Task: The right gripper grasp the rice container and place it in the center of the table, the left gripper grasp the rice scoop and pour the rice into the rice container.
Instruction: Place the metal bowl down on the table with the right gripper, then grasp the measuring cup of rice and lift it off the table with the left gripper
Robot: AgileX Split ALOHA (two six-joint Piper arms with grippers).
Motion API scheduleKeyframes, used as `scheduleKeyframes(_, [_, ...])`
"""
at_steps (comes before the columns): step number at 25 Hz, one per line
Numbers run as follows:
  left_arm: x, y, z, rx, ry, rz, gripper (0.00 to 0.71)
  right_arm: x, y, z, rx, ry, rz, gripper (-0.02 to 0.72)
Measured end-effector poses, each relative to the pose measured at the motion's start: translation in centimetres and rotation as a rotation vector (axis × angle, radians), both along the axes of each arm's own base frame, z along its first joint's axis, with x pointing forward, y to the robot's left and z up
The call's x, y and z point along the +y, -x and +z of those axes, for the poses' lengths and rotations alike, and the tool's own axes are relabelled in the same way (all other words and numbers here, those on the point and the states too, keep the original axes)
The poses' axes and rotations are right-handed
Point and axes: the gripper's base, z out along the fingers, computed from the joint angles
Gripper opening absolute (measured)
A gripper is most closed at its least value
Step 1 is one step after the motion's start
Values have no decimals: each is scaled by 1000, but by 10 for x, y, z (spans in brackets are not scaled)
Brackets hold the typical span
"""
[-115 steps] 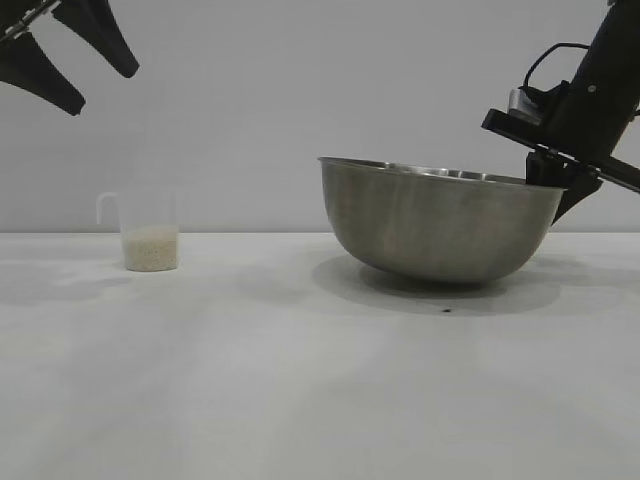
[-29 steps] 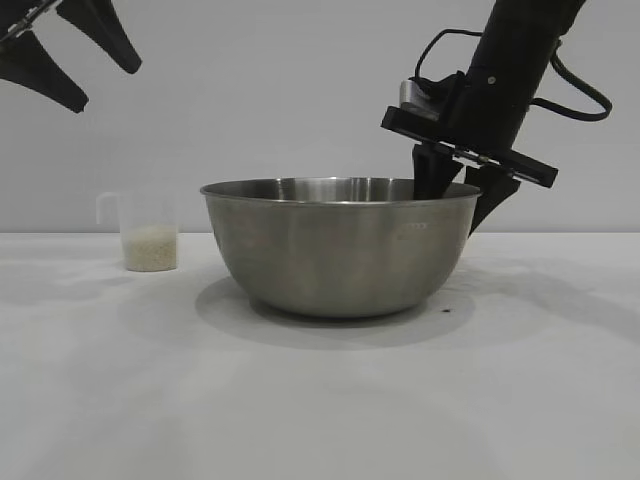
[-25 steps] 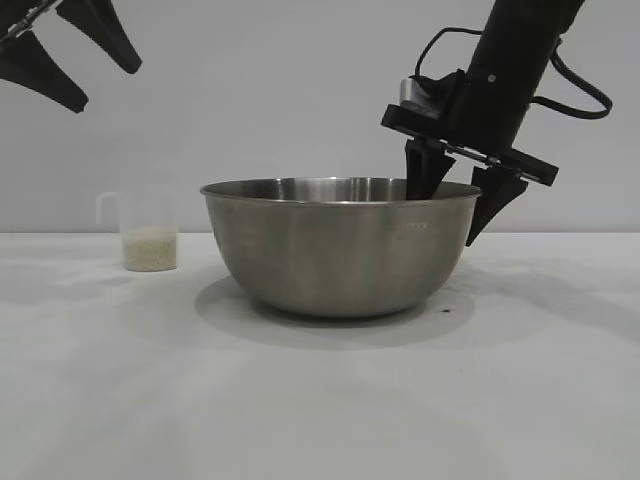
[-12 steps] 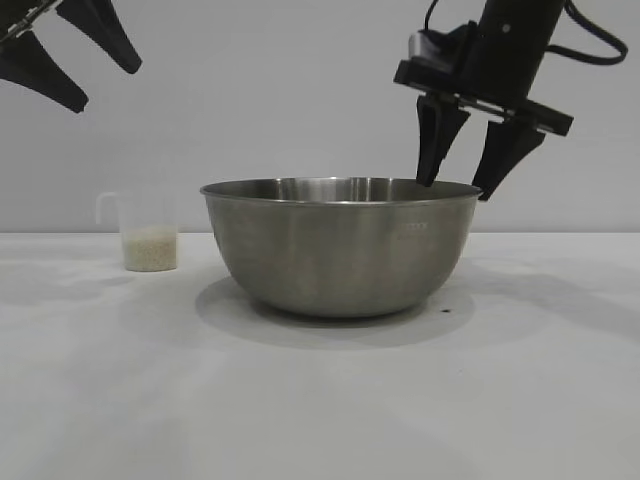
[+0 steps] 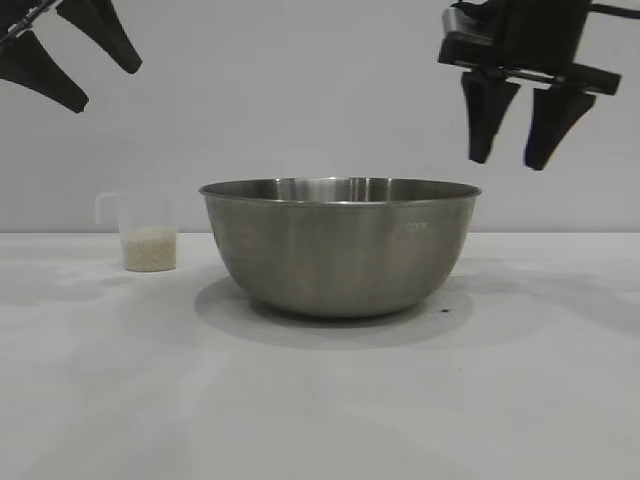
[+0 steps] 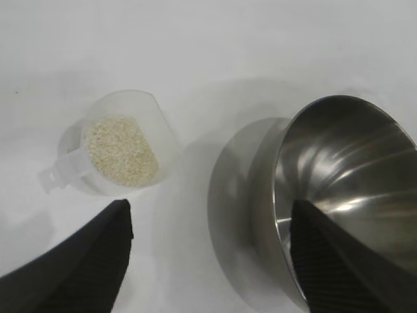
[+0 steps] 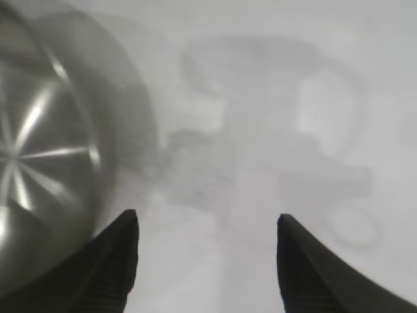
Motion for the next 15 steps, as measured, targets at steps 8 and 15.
scheduleKeyframes(8, [0, 0, 0, 0, 0, 0, 451, -15, 7, 17, -7, 127, -28, 403])
scheduleKeyframes(15, [0, 0, 0, 0, 0, 0, 451, -20, 10, 24, -11, 136, -34, 403])
